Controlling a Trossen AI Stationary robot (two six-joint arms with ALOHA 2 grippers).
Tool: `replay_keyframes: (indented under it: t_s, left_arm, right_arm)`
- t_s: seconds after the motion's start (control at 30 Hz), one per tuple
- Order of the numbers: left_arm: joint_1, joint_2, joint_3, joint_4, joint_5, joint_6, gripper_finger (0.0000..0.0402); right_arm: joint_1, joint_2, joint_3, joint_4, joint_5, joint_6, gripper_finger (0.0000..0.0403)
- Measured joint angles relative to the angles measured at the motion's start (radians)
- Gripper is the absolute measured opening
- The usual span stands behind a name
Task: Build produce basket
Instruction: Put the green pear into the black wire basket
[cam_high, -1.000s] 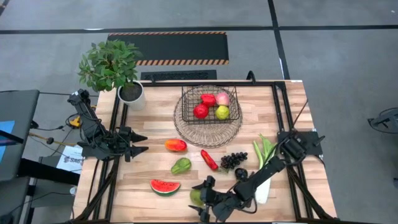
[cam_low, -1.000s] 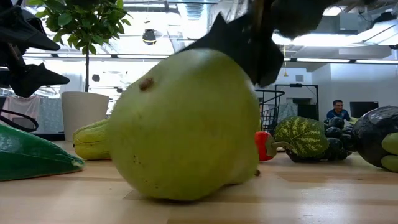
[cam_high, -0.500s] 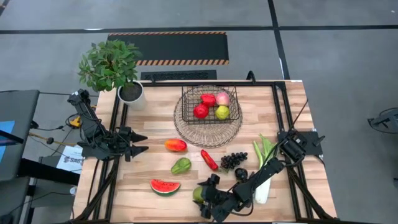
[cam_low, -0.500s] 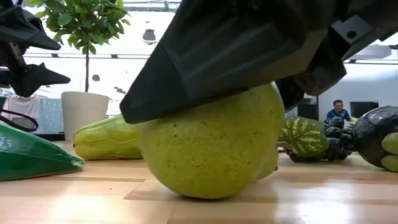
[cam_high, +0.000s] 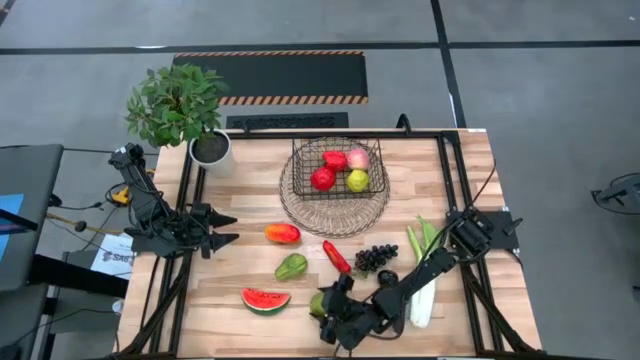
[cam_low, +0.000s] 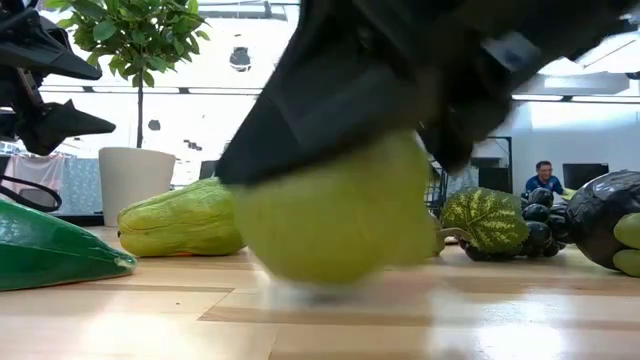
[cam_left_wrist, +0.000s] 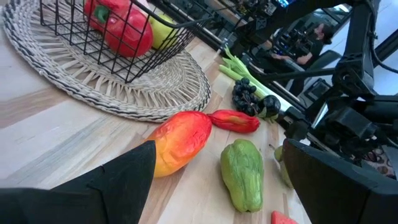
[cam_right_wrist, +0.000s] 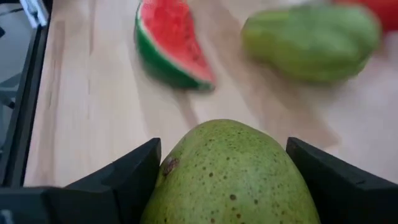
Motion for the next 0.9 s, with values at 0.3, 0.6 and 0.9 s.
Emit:
replay_keyframes:
  t_s: [0.3,0.6,0.9]
  left_arm:
    - [0.0,0.0,0.0,0.001,-0.039,-0.005,0.0334]
    - [0.0,0.0,0.0,0.003,-0.072,-0.017,0.0334]
    - [0.0,0.0,0.0,0.001,-0.125,0.011,0.0334]
  right_arm:
    - [-0.146,-0.201,0.001,-0.014,0.017,-0.273,0.0329]
    - [-0.441,-0.451,0.002,-0.091,0.065,-0.58,0.0336]
    - [-0.77,-0.357,0.003,-0.022,-0.285,-0.619,0.0339]
